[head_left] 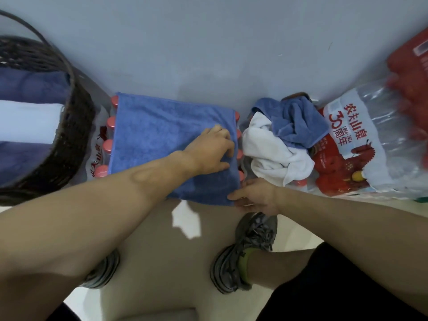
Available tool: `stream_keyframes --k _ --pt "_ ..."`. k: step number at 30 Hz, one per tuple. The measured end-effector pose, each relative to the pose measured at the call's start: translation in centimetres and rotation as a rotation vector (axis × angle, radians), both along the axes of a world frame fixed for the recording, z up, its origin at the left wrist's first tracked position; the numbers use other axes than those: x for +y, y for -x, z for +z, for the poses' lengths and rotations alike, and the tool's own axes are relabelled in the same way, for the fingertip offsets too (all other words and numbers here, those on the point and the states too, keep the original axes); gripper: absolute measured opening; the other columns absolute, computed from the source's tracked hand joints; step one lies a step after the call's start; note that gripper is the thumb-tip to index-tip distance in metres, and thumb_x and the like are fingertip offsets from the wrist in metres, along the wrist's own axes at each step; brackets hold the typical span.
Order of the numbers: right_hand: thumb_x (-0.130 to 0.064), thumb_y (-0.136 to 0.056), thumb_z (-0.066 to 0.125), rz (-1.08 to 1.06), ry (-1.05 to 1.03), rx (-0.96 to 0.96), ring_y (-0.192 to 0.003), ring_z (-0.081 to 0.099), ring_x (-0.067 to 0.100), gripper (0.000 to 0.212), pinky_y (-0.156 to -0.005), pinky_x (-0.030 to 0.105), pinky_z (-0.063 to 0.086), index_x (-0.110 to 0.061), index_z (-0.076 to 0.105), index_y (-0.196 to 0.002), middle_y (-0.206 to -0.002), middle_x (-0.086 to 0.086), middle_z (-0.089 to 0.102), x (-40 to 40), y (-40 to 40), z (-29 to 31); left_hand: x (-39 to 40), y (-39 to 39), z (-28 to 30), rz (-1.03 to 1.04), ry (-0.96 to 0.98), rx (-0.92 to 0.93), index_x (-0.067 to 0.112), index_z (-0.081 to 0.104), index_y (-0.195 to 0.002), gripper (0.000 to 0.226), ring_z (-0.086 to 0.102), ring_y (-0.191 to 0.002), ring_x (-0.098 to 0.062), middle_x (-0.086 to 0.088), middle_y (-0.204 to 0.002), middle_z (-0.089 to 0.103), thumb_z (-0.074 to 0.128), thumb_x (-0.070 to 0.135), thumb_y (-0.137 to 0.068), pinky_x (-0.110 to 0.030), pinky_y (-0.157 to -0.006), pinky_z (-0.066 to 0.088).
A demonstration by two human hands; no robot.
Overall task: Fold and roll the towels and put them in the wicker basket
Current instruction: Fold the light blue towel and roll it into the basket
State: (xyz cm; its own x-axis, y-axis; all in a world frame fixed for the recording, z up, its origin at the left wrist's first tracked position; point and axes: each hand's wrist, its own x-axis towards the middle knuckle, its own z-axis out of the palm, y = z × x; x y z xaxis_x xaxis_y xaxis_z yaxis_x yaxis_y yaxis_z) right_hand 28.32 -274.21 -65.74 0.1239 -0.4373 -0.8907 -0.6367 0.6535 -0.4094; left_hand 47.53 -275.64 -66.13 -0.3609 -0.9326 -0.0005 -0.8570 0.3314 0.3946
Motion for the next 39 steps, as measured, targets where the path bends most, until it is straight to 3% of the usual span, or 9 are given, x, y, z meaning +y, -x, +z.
stream_keyframes --k 8,13,18,22,27,31,35,37,39 --pt "-0.006 -0.087 0.066 -0.024 -0.101 0.071 -0.047 0.040 0.013 0.015 -0.058 0.029 0.046 -0.011 0.056 -0.077 -0.053 0.002 0.045 1.0 -0.7 0.9 2.3 -0.2 -0.3 -0.044 -0.142 -0.128 0.029 0.051 -0.133 0.050 0.040 -0.114 -0.020 0.000 -0.126 0.044 0.061 0.049 -0.088 -0.037 -0.097 0.038" --pt "-0.019 -0.086 0.073 -0.020 -0.133 0.115 -0.064 0.049 0.017 0.014 -0.076 0.033 0.049 -0.011 0.062 -0.087 -0.070 0.004 0.054 1.6 0.0 1.1 2.5 -0.3 -0.7 -0.030 -0.152 -0.107 0.032 0.048 -0.138 0.052 0.038 -0.114 -0.020 0.000 -0.126 0.041 0.059 0.049 -0.090 -0.036 -0.097 0.035" --pt "-0.004 -0.079 0.077 -0.124 0.115 -0.107 -0.073 0.066 0.018 0.019 -0.063 0.025 0.053 -0.016 0.063 -0.074 -0.082 0.006 0.070 1.2 -0.4 0.5 2.4 -0.4 -1.1 -0.009 -0.161 -0.033 0.030 0.052 -0.133 0.051 0.039 -0.115 -0.020 0.001 -0.125 0.044 0.066 0.046 -0.086 -0.036 -0.099 0.036" --pt "-0.004 -0.080 0.076 -0.187 0.145 -0.168 -0.083 0.071 0.020 0.017 -0.058 0.024 0.054 -0.014 0.073 -0.093 -0.098 0.009 0.075 1.1 -1.3 0.7 2.3 -0.7 -1.3 0.008 -0.154 0.034 0.027 0.055 -0.129 0.052 0.040 -0.112 -0.019 0.002 -0.123 0.046 0.071 0.045 -0.082 -0.037 -0.100 0.036" --pt "-0.009 -0.086 0.069 -0.210 0.100 -0.158 -0.099 0.071 0.027 0.029 -0.083 0.036 0.060 -0.006 0.070 -0.114 -0.105 0.011 0.075 0.8 -1.4 1.4 2.4 -1.0 -1.8 0.016 -0.134 0.080 0.027 0.058 -0.126 0.053 0.041 -0.111 -0.018 0.003 -0.122 0.048 0.074 0.045 -0.080 -0.035 -0.099 0.036" --pt "-0.007 -0.086 0.066 -0.272 0.159 -0.093 -0.119 0.052 0.050 0.046 -0.102 0.063 0.040 0.012 0.056 -0.126 -0.124 0.033 0.057 1.1 -2.0 2.2 2.3 -1.0 -2.0 0.017 -0.118 0.080 0.028 0.058 -0.125 0.052 0.042 -0.111 -0.018 0.004 -0.122 0.048 0.074 0.047 -0.079 -0.033 -0.099 0.036" --pt "-0.012 -0.087 0.063 -0.354 0.224 -0.052 -0.081 0.074 0.029 0.024 -0.065 0.036 0.063 0.002 0.072 -0.103 -0.096 0.018 0.075 1.5 -1.5 2.3 2.4 -1.1 -2.0 0.014 -0.116 0.077 0.030 0.057 -0.125 0.050 0.041 -0.110 -0.016 0.006 -0.122 0.048 0.072 0.049 -0.080 -0.034 -0.100 0.037" --pt "-0.015 -0.088 0.064 -0.382 0.253 -0.025 -0.058 0.072 0.018 0.017 -0.045 0.022 0.054 -0.001 0.074 -0.091 -0.079 0.010 0.075 1.7 -0.9 2.1 2.4 -1.1 -2.0 0.012 -0.113 0.081 0.031 0.057 -0.125 0.049 0.040 -0.111 -0.015 0.006 -0.122 0.047 0.070 0.049 -0.081 -0.035 -0.101 0.037" --pt "-0.020 -0.089 0.069 -0.365 0.270 0.028 -0.060 0.070 0.019 0.021 -0.045 0.022 0.052 0.000 0.071 -0.094 -0.079 0.010 0.073 1.8 -0.5 1.7 2.4 -1.1 -2.0 0.008 -0.115 0.081 0.030 0.057 -0.125 0.049 0.040 -0.111 -0.016 0.006 -0.122 0.047 0.070 0.050 -0.082 -0.036 -0.101 0.037"
